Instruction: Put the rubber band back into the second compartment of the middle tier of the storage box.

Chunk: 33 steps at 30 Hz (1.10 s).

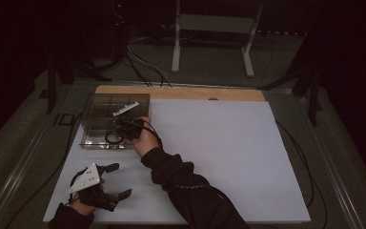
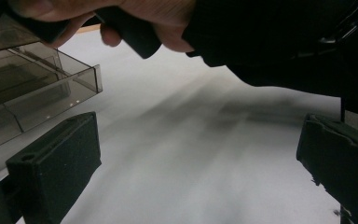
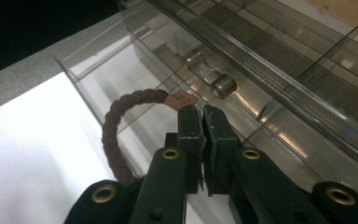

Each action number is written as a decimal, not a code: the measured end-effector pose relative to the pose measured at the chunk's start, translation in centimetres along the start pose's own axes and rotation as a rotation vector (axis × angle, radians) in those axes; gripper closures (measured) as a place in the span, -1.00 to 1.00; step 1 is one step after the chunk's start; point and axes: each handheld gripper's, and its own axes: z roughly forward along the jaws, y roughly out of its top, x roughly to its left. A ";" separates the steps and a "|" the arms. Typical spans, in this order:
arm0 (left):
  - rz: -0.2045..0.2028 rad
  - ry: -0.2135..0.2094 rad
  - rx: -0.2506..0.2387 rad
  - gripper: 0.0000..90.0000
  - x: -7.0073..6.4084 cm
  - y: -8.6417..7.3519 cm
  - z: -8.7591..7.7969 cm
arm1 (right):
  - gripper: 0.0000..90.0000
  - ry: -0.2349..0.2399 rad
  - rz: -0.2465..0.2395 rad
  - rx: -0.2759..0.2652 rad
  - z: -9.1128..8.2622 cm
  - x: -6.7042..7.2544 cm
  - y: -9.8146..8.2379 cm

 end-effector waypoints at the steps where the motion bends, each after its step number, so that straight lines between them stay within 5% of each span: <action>1: 0.000 -0.001 0.000 -0.99 0.0 0.0 0.0 | 0.93 0.000 0.000 0.000 0.0 0.0 0.0; 13: -0.002 -0.003 -0.001 -0.99 0.0 0.0 0.0 | 0.93 -0.041 -0.005 0.024 1.3 -0.2 -0.3; 33: 0.002 -0.005 0.006 -0.99 0.0 0.0 0.1 | 0.91 -0.020 -0.024 0.093 2.2 0.2 -0.5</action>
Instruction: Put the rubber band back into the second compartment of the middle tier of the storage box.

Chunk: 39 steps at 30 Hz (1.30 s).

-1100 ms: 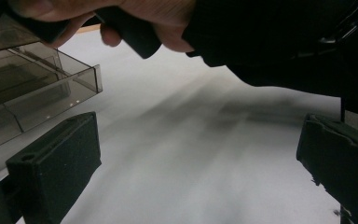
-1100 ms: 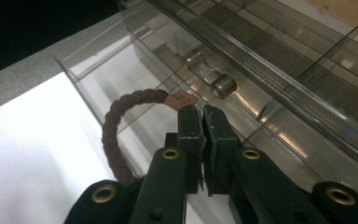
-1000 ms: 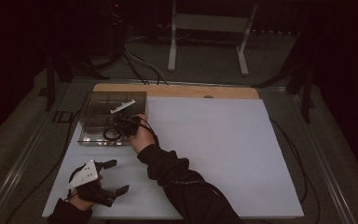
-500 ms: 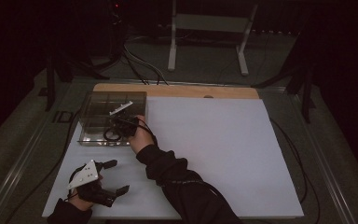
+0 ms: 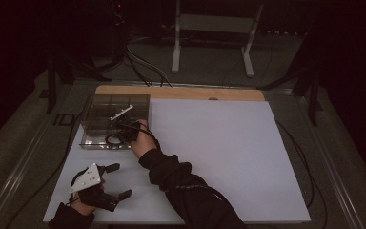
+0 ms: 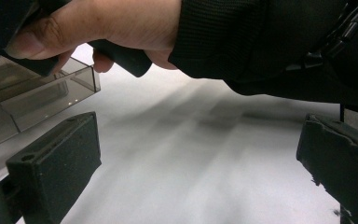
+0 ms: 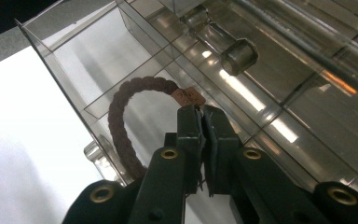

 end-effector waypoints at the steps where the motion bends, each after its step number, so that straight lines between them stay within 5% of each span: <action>1: -0.003 0.000 -0.002 -0.99 0.0 0.0 0.0 | 0.90 -0.003 0.001 -0.003 0.0 0.0 0.0; 5: 0.001 0.000 0.000 -0.99 0.0 0.0 0.0 | 0.84 0.008 0.026 -0.021 -0.2 -0.1 0.1; 15: 0.003 0.002 -0.003 -0.99 0.0 0.0 0.0 | 0.32 0.056 0.062 -0.065 -1.4 0.1 0.3; 25: 0.002 0.003 -0.002 -0.99 0.0 0.0 0.0 | -0.19 0.076 0.050 -0.108 -3.1 0.4 0.5; 33: 0.005 0.001 0.000 -0.99 0.0 0.0 0.1 | -0.60 0.141 0.049 -0.133 -4.7 0.6 0.4; 39: 0.004 0.002 0.001 -0.99 0.1 0.0 0.1 | -0.69 0.150 0.047 -0.155 -6.1 0.3 0.1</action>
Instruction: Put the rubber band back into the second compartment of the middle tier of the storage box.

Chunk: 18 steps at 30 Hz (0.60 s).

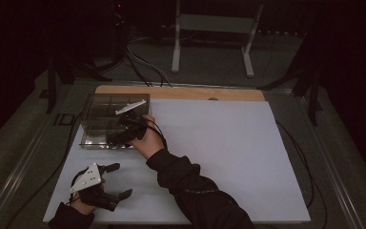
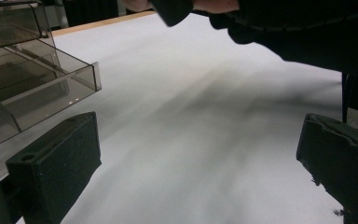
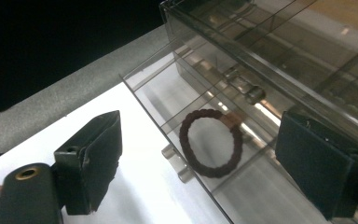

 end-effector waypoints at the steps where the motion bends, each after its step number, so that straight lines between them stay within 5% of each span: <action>1: -0.001 0.000 -0.001 -0.99 0.0 0.0 0.0 | -0.71 -0.002 -0.009 0.000 -0.2 0.0 0.0; 5: 0.005 -0.004 0.005 -0.99 0.0 0.0 0.1 | -0.98 0.021 -0.010 -0.004 -1.0 -0.3 -0.2; 18: 0.001 -0.004 0.011 -0.99 0.0 -0.1 0.2 | -1.00 0.001 -0.051 -0.044 -4.1 -1.3 -1.2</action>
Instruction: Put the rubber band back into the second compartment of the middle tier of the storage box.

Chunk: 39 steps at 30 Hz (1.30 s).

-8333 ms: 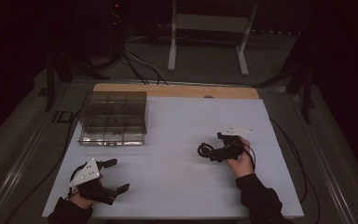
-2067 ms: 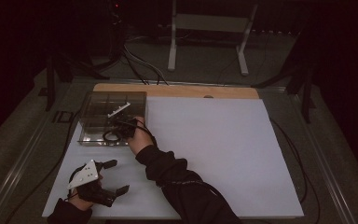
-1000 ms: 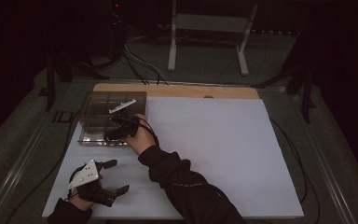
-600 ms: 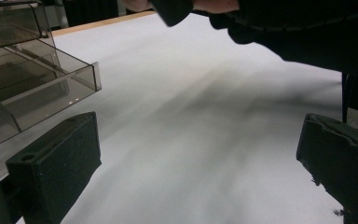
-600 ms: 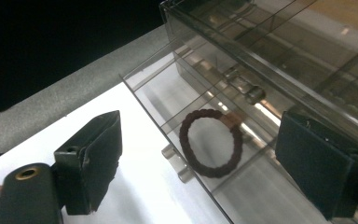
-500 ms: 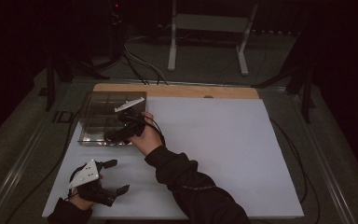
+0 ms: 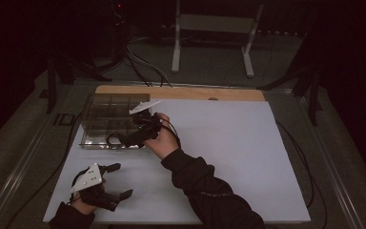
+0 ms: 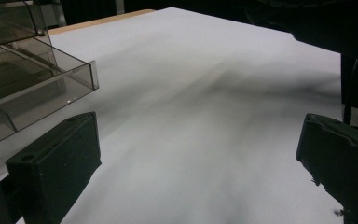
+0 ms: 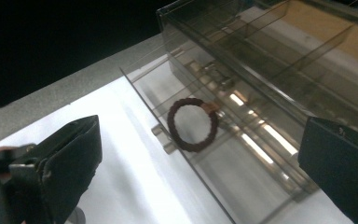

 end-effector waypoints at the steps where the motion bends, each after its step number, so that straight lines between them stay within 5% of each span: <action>1: 0.000 0.001 0.000 -0.99 0.0 0.0 0.0 | -1.00 -0.004 -0.003 -0.001 -0.3 -0.1 -0.1; 19: 0.012 -0.005 0.007 -0.99 -0.1 0.1 0.3 | -1.00 -0.067 -0.034 -0.079 -5.8 -3.4 -1.7; 39: 0.009 -0.006 0.002 -0.99 -0.1 0.2 0.3 | -1.00 -0.118 -0.057 -0.102 -10.6 -5.2 -4.8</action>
